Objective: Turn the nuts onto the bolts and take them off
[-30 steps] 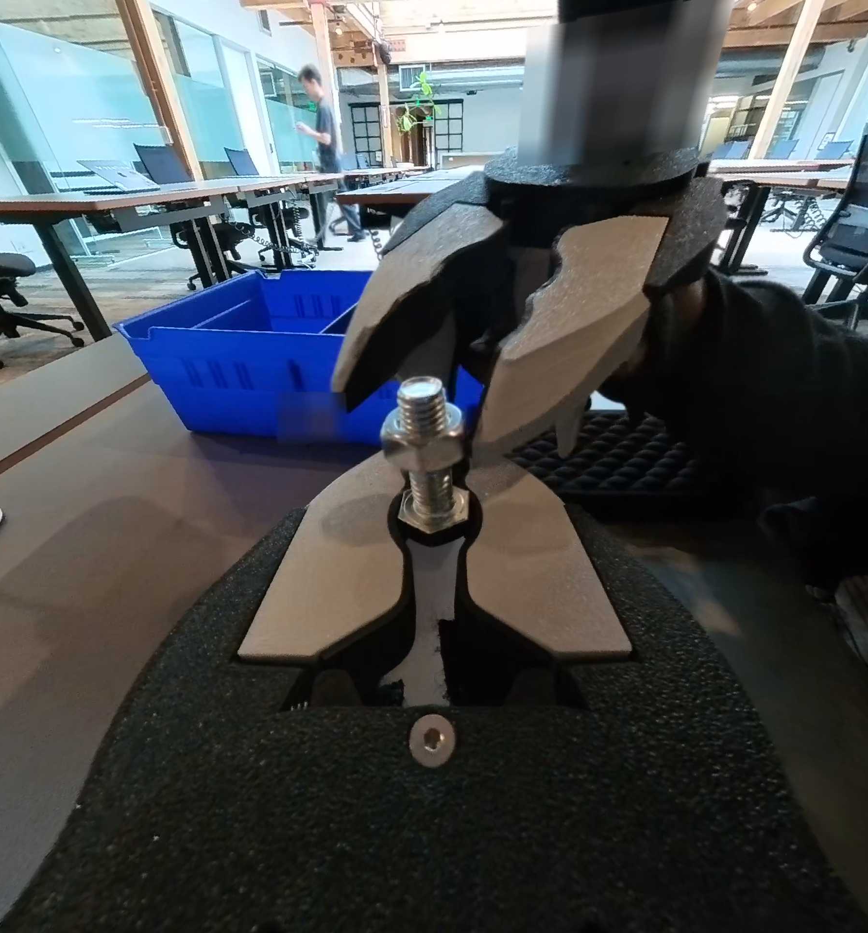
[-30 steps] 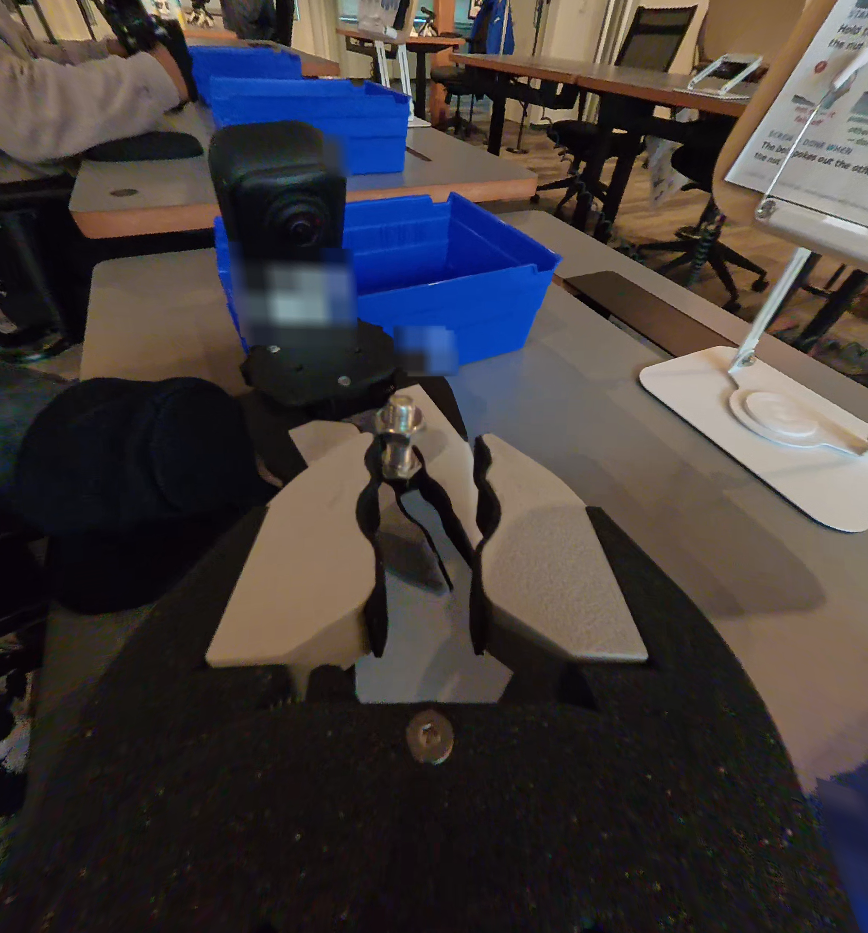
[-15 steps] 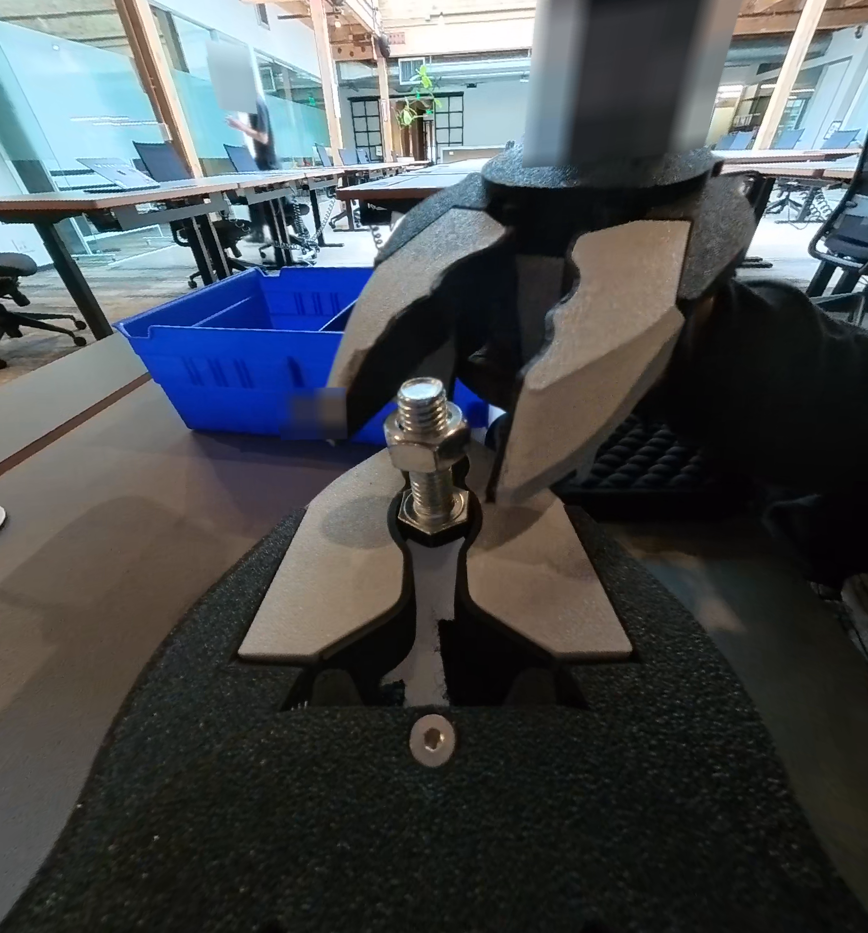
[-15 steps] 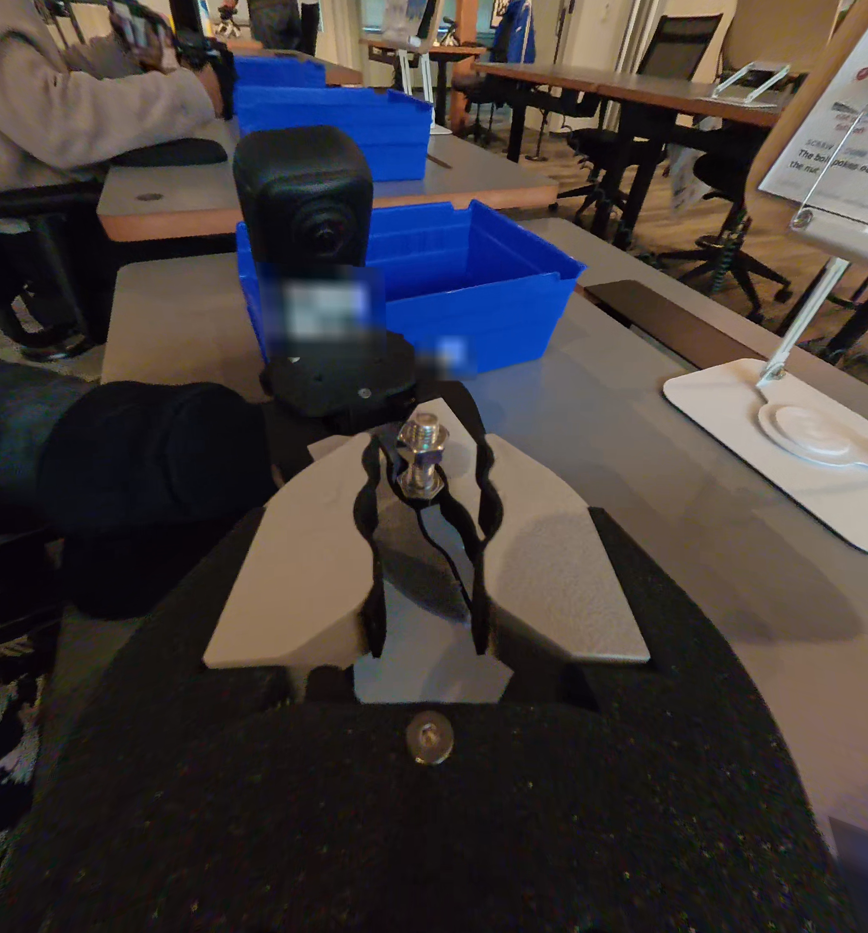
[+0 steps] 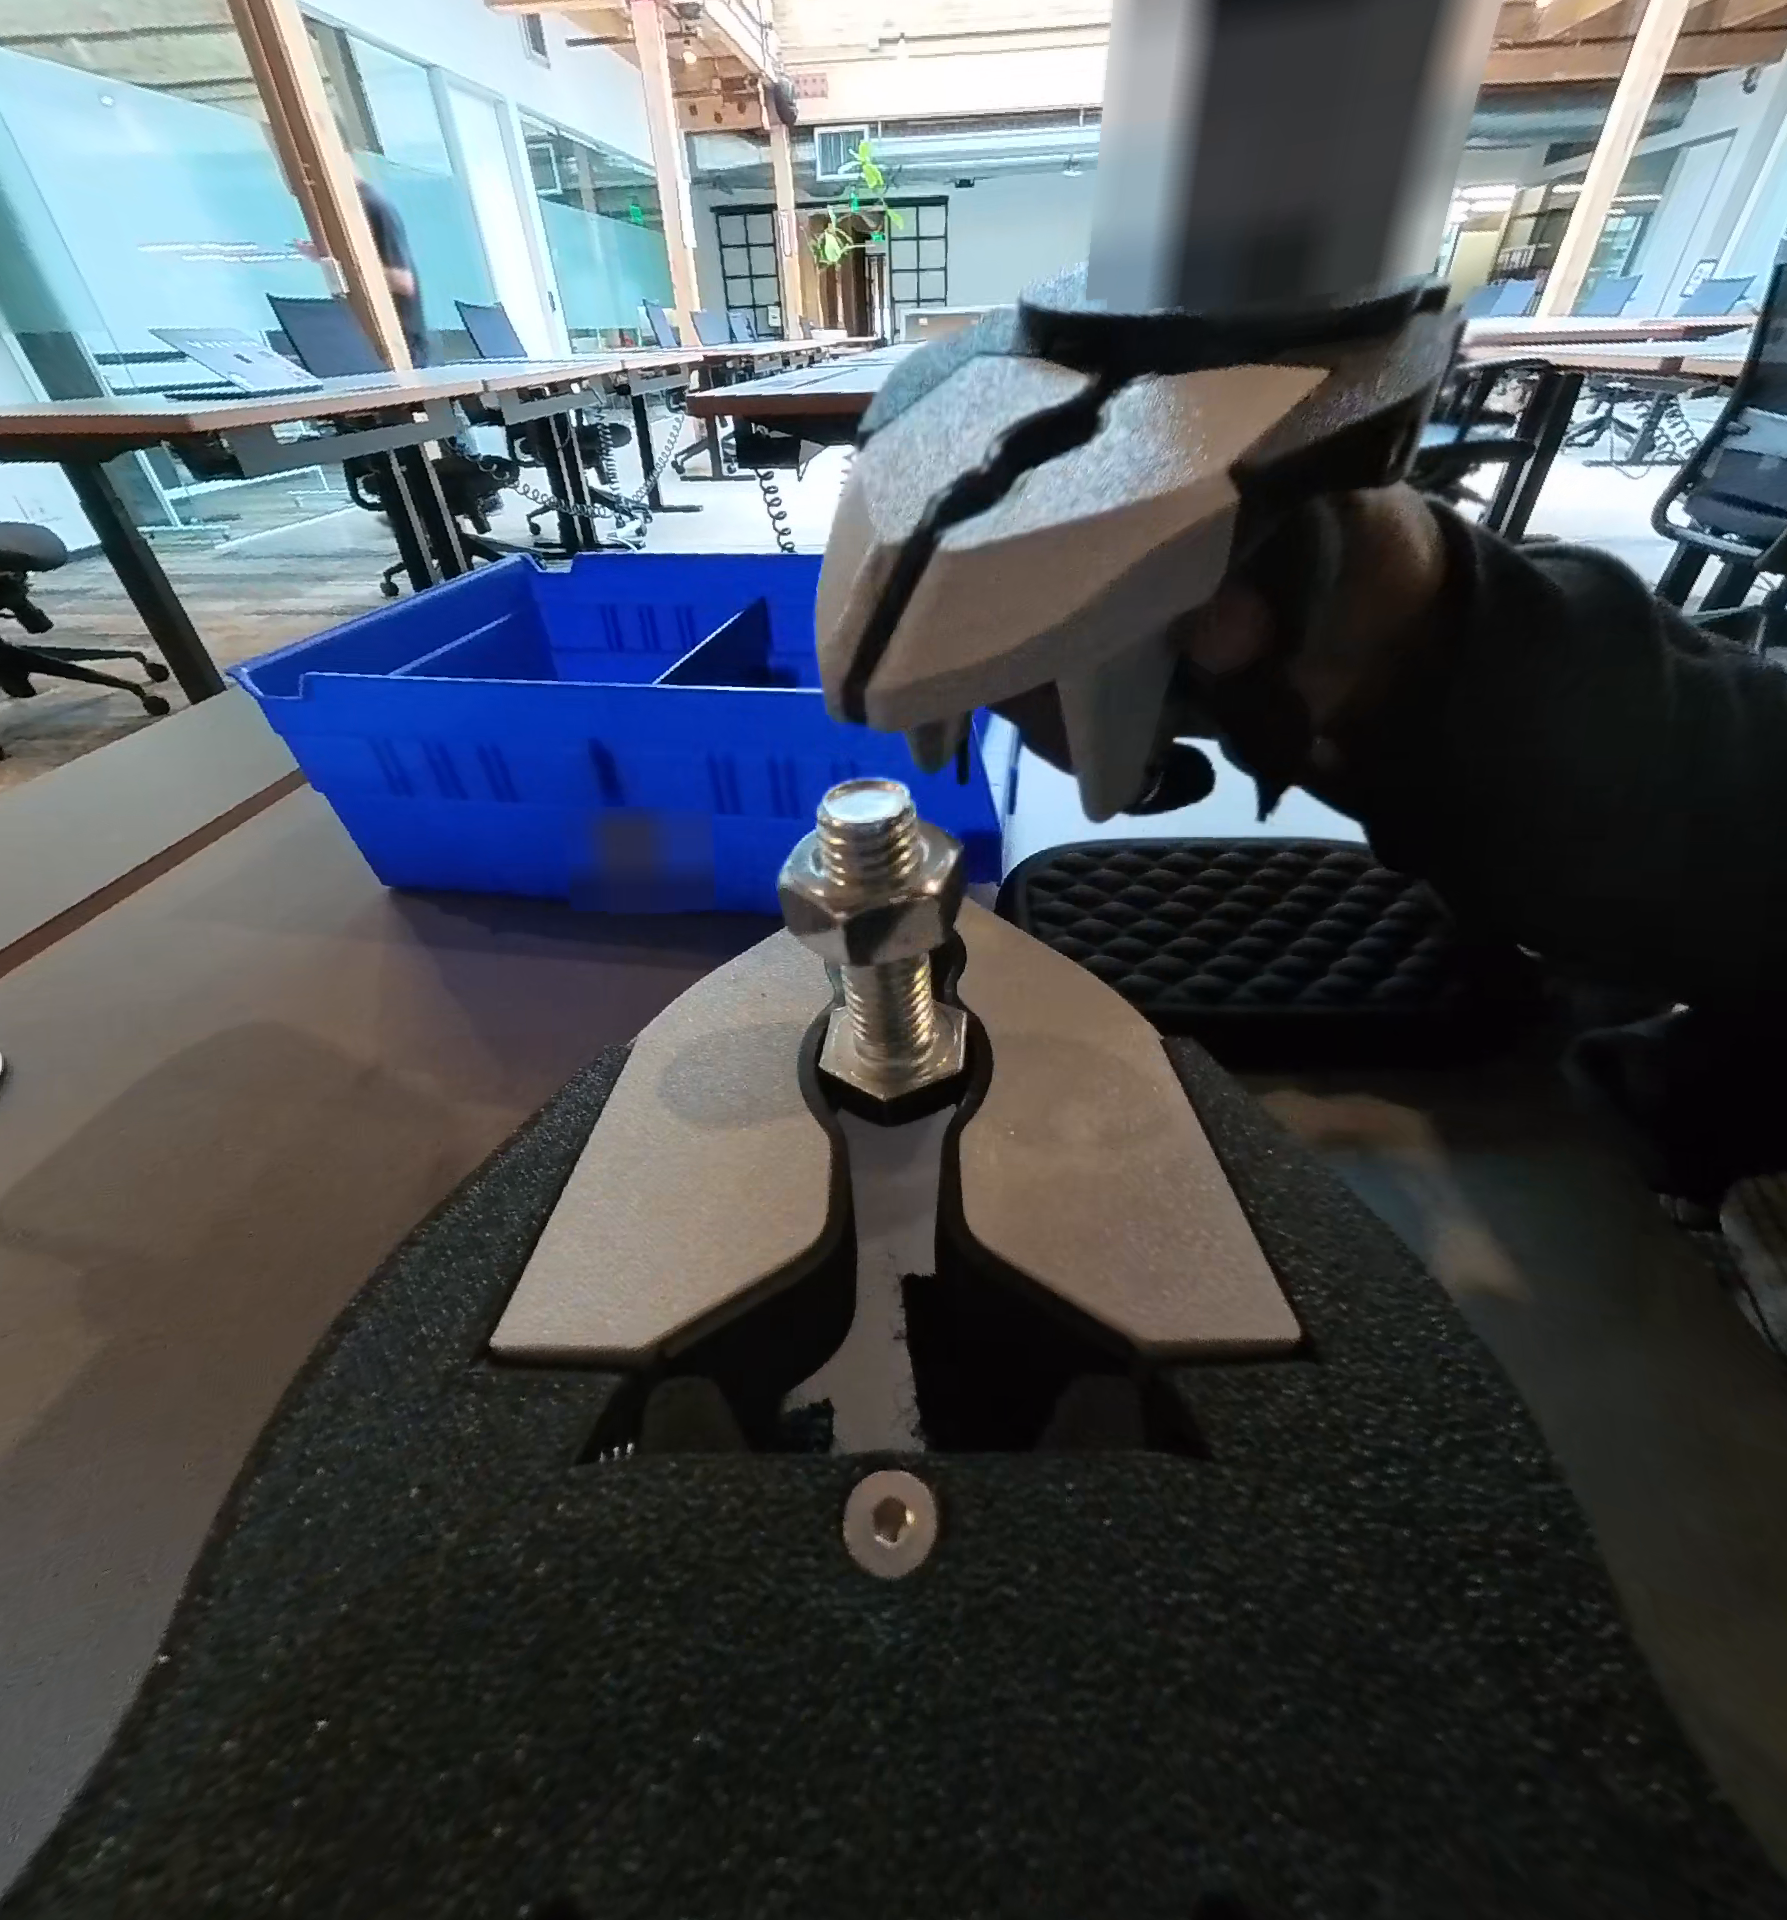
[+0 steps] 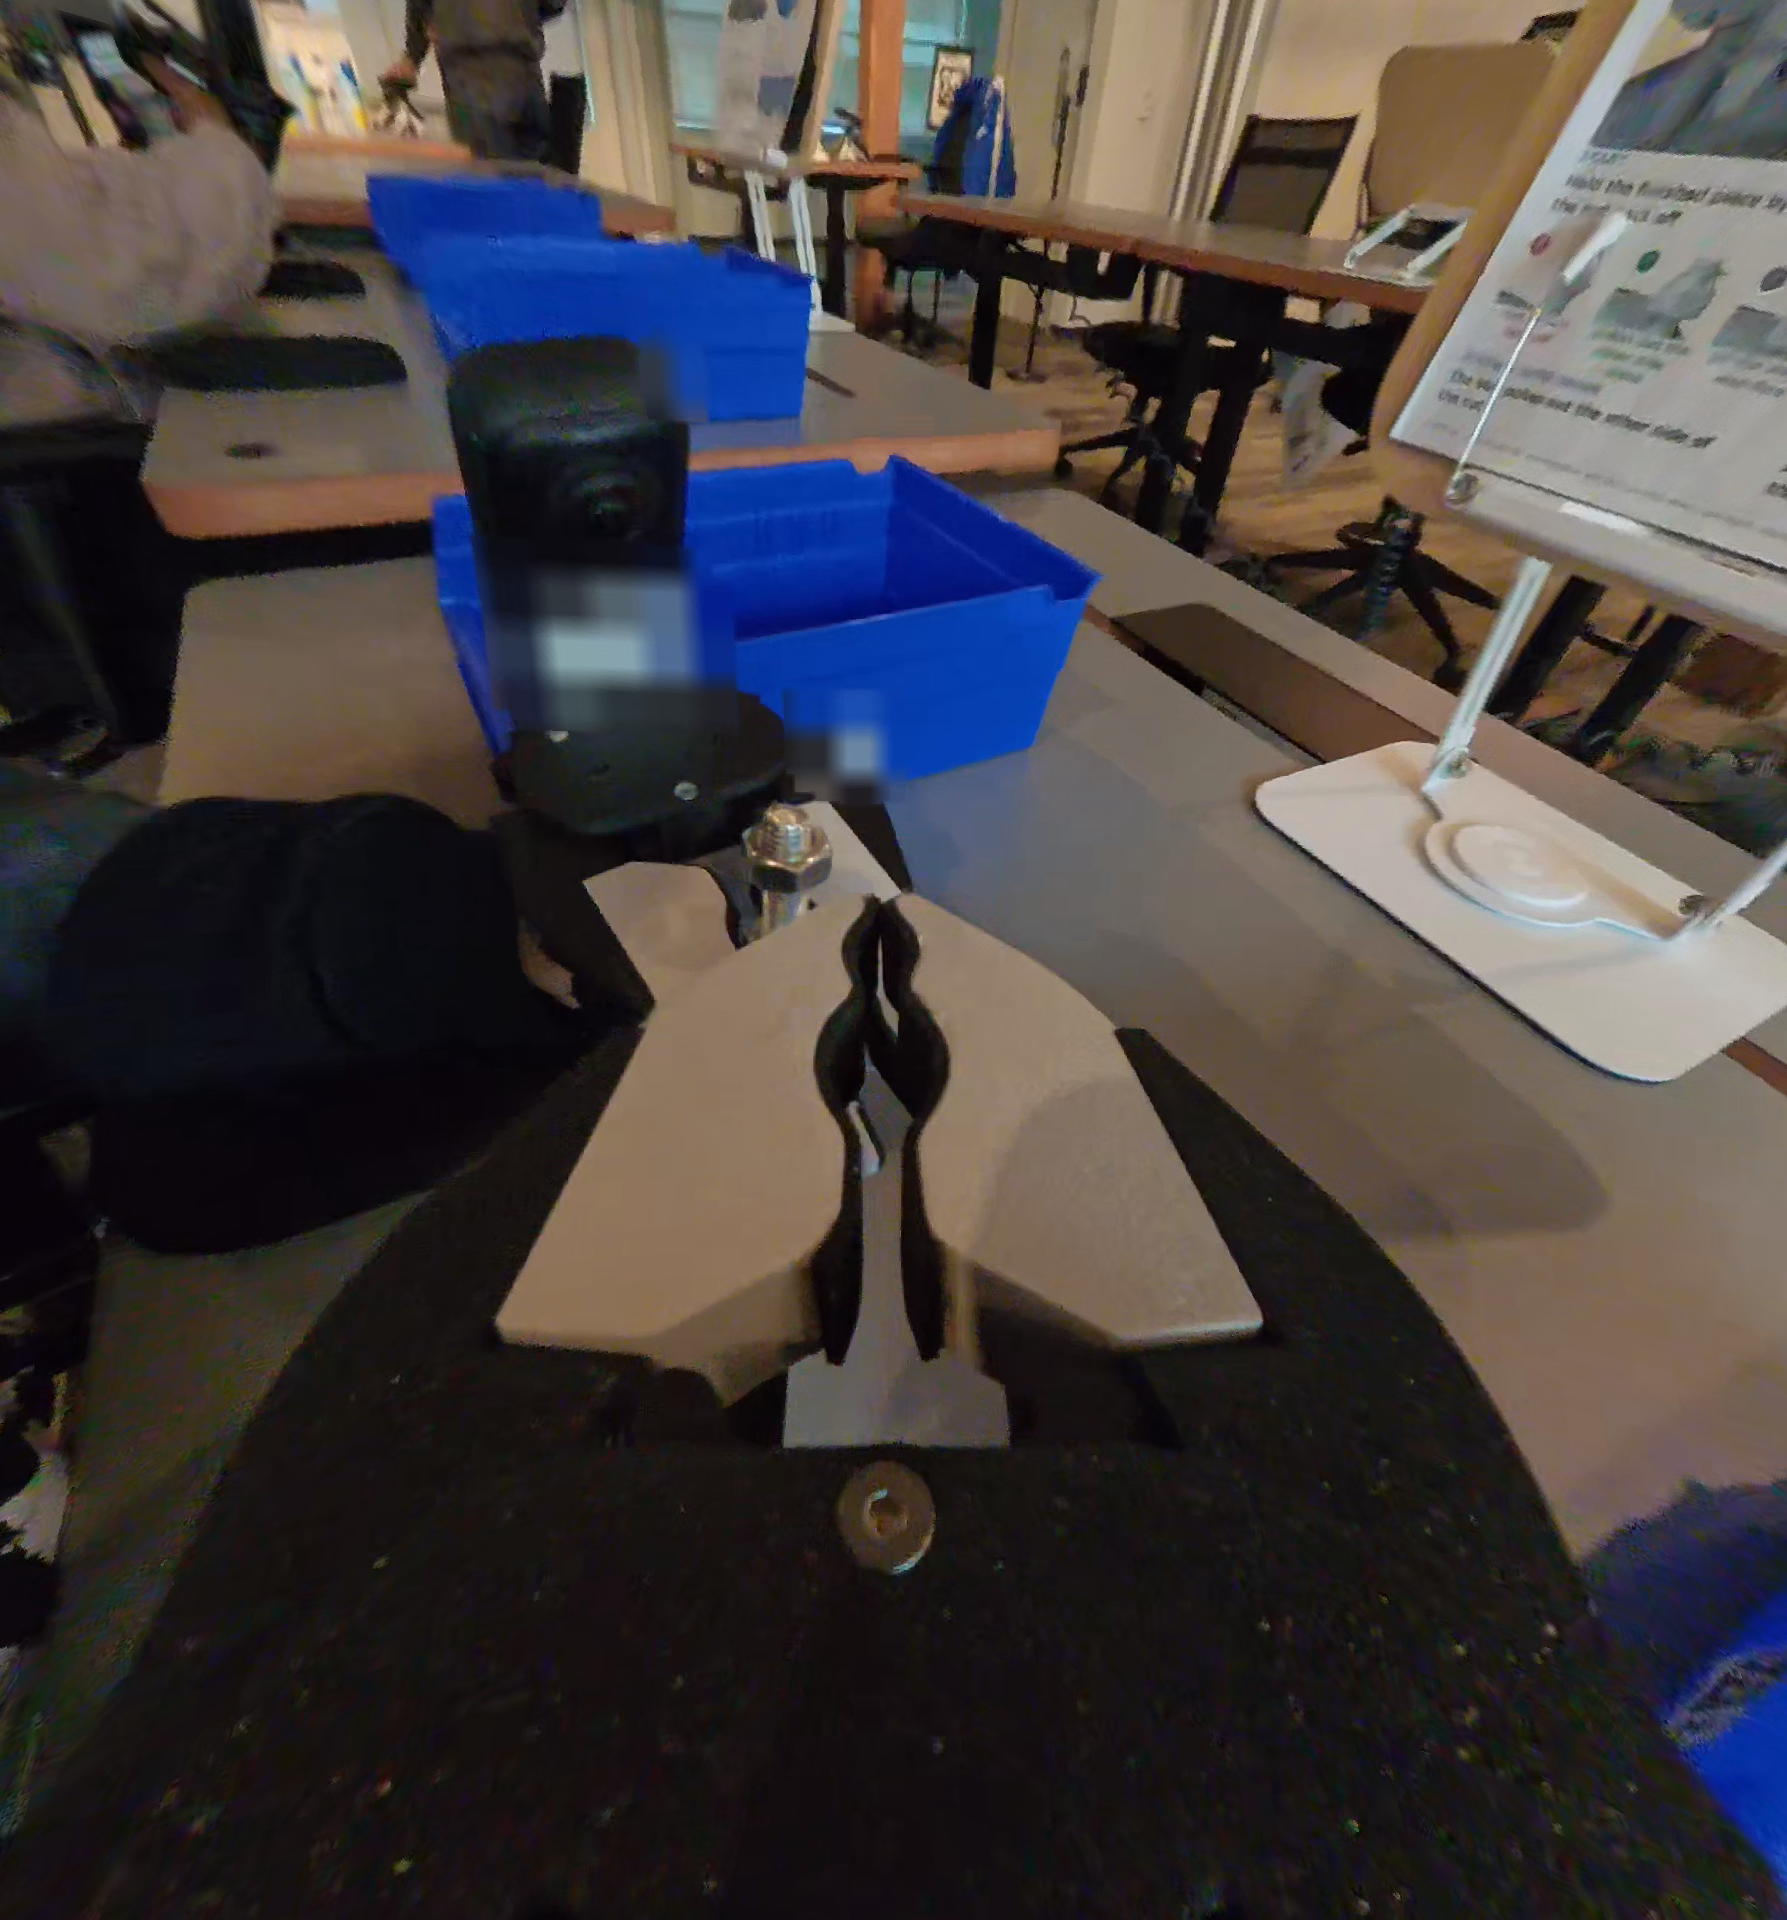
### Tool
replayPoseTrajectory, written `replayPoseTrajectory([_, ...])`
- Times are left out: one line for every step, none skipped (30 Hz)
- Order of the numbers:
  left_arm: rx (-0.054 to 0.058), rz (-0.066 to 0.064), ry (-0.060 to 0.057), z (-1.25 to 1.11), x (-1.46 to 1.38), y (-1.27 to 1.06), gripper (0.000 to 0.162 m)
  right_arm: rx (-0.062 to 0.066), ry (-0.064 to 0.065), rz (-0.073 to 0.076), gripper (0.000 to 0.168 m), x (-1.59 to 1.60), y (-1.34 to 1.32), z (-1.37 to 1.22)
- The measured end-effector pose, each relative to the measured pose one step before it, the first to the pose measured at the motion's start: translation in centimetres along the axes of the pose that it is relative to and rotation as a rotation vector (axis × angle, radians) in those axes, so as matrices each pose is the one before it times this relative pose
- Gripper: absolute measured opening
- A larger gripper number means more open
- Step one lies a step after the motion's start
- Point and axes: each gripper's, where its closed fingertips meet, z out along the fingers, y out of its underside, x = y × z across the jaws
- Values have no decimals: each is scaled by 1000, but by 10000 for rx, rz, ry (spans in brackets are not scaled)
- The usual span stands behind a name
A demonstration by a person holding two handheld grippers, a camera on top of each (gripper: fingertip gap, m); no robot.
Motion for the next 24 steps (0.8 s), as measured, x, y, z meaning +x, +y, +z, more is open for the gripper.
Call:
replayPoseTrajectory([-21, 19, 7, 27, 24, 23, 12, 10, -146, 21, 0, -226, -88, 15])
replayPoseTrajectory([-16, 14, 0, 18, 24, 18, 12, -72, -85, -65, 0, -235, 51, 198])
replayPoseTrajectory([-2, -2, -1, -5, 9, 3, 12, -98, -69, -93, 6, -259, 106, 330])
replayPoseTrajectory([0, -5, -8, -13, -1, 1, 12, -114, -121, -65, 16, -324, 115, 436])
replayPoseTrajectory([0, -5, -7, -18, -13, 12, 12, -114, -103, 1, 25, -293, 113, 510])
replayPoseTrajectory([-1, -10, 5, 4, 4, 11, 12, -102, -55, 24, 32, -203, 101, 529])
replayPoseTrajectory([-6, 2, 5, 5, 8, 7, 12, -64, -19, 12, 38, -135, 43, 494])
replayPoseTrajectory([-4, 10, 15, 22, 33, 13, 12, -58, 11, -9, 41, -60, 19, 435])
replayPoseTrajectory([0, 3, 23, 11, 53, -2, 12, -48, 5, -43, 42, -39, 3, 337])
replayPoseTrajectory([-6, 5, 9, 10, 24, 6, 12, -24, 14, -24, 42, 28, -14, 242])
replayPoseTrajectory([-3, 2, 9, 4, 23, 2, 12, -10, 4, 2, 41, 47, -33, 122])
replayPoseTrajectory([9, -7, 6, -11, 6, 0, 12, 7, 5, 12, 41, 78, -17, 14])
replayPoseTrajectory([11, -3, 4, -17, -14, -22, 12, 20, 32, 28, 39, 130, -6, -101])
replayPoseTrajectory([12, 1, 5, -11, -2, -24, 12, 33, 42, 21, 37, 162, -7, -179])
replayPoseTrajectory([10, -1, -3, -12, -10, -21, 12, 47, 26, -4, 34, 125, 2, -272])
replayPoseTrajectory([2, -5, -5, -10, -29, -11, 12, 30, -59, 16, 33, -5, 8, -310])
replayPoseTrajectory([6, -10, -5, -10, -16, -6, 12, -34, -46, 17, 31, -20, 122, -363])
replayPoseTrajectory([3, -14, -14, -36, -46, 0, 12, 0, -1, -38, 27, 32, 96, -445])
replayPoseTrajectory([18, -6, -2, -33, -17, -19, 12, 12, 147, -84, 17, 258, 91, -518])
replayPoseTrajectory([19, 1, 0, -23, 6, -42, 12, 52, 262, -85, 5, 455, 46, -548])
replayPoseTrajectory([-3, 6, 0, 12, 12, -8, 12, 144, 164, 7, 0, 358, -135, -460])
replayPoseTrajectory([-13, 9, 9, 22, 7, 14, 12, 153, 48, 124, 0, 182, -213, -288])
replayPoseTrajectory([-4, 4, 17, 35, 34, 12, 12, 80, -48, 111, 0, -33, -160, -104])
replayPoseTrajectory([-7, 6, 12, 10, 28, 7, 12, -7, -87, 13, 0, -164, -49, 55])
